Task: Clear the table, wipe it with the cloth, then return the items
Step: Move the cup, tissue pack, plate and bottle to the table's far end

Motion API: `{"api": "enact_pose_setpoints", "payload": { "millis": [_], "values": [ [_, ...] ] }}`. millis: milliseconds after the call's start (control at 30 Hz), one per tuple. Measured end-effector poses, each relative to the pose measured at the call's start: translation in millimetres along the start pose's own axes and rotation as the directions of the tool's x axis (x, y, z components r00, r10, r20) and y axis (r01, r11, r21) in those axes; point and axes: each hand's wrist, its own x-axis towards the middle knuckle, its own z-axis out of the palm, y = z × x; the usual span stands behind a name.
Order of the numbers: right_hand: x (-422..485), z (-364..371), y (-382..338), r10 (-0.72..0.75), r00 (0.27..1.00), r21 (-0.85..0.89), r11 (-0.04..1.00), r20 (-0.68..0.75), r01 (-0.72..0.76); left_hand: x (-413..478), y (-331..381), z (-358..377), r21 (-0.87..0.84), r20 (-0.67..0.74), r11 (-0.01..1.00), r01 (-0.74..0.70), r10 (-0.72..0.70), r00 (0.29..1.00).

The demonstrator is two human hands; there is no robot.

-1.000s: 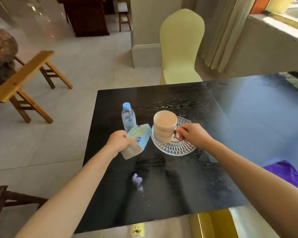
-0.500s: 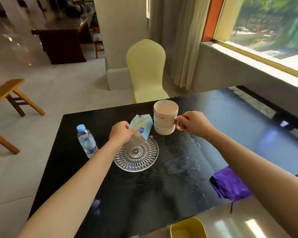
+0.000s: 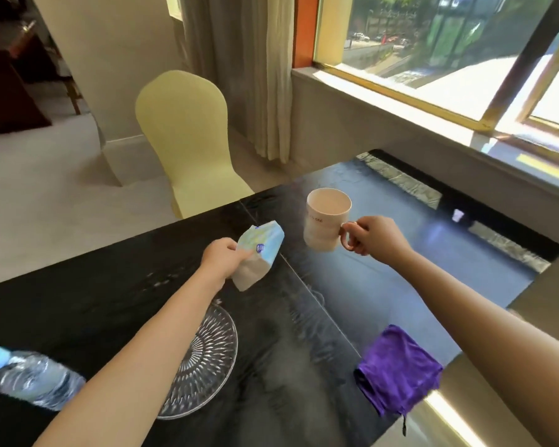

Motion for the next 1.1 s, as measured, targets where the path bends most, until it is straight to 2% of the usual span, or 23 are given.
{"api": "enact_pose_setpoints", "payload": {
  "millis": [200,333,533,733,933,1033,1100],
  "values": [
    [52,51,69,0.181,0.983,0.015,0.984,-0.026,-0.18,53,-5,35,0.172,0.032,0.982,-0.081,0.076,0.997],
    [80,92,100,0.265,0.961,-0.013,0.964,-0.072,-0.267,77,-19,47,0.163,0.076,0.98,-0.116,0.105,0.992],
    [105,139,120,0.37,0.926,0.064,0.928,-0.072,-0.366,96,-35,54,0.168,0.105,0.973,-0.157,0.141,0.984],
    [112,164,122,0.401,0.915,0.092,0.914,-0.049,-0.395,96,-43,59,0.213,0.088,0.948,-0.238,0.224,0.971],
    [112,169,121,0.409,0.911,0.165,0.896,0.06,-0.413,88,-49,70,0.261,0.123,0.914,-0.311,0.288,0.95],
    [102,162,108,0.453,0.891,0.185,0.878,-0.024,-0.441,80,-46,77,0.292,0.124,0.885,-0.362,0.341,0.932],
    [90,158,95,0.435,0.9,0.257,0.871,-0.013,-0.418,74,-45,83,0.279,0.124,0.878,-0.39,0.37,0.921]
  ]
}}
